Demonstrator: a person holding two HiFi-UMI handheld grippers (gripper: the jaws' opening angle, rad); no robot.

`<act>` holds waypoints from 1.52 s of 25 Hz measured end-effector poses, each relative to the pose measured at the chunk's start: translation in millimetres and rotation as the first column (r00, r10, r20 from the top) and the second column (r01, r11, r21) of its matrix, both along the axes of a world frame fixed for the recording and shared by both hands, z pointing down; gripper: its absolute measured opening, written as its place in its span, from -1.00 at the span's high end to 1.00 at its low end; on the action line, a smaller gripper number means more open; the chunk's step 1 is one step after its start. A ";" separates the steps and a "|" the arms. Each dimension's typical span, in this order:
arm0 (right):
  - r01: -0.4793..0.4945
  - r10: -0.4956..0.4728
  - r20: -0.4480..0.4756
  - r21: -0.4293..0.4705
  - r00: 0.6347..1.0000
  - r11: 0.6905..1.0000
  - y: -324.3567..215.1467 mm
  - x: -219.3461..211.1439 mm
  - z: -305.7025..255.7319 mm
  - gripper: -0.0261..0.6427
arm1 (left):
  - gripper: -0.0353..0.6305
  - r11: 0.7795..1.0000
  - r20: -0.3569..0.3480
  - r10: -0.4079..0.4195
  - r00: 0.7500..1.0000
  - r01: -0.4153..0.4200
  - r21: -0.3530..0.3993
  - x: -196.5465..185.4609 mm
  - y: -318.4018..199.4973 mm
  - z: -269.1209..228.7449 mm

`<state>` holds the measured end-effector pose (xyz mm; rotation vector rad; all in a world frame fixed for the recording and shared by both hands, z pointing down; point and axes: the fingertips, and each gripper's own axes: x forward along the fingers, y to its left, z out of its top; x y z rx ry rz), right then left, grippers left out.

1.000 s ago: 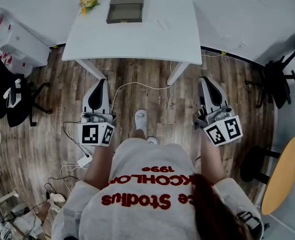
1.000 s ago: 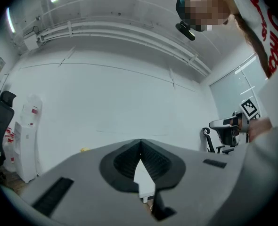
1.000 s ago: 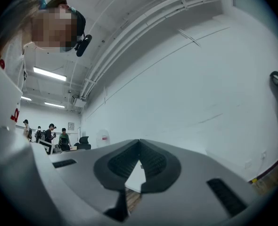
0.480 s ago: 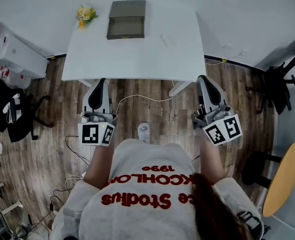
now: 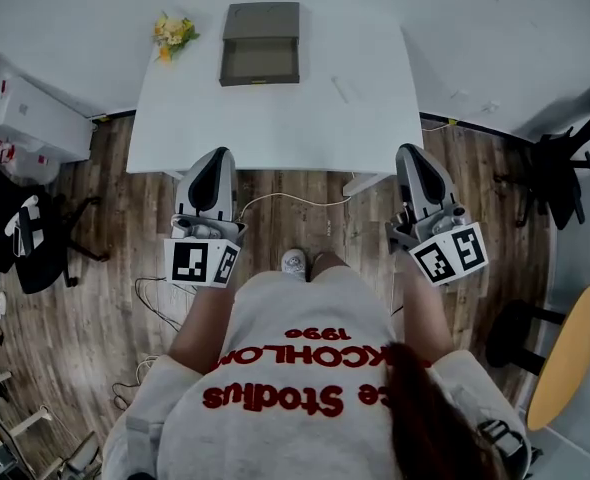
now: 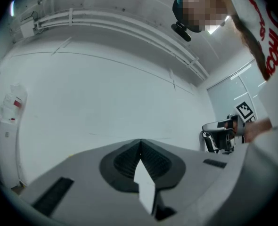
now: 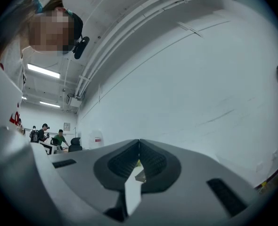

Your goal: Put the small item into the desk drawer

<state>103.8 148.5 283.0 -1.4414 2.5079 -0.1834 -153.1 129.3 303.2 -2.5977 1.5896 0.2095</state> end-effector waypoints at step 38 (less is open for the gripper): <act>0.192 -0.191 0.014 -0.057 0.981 0.980 -260.0 26.0 20.8 0.90 | 0.87 0.970 0.024 -0.239 0.971 0.240 -0.023 -1.3 -210.3 5.5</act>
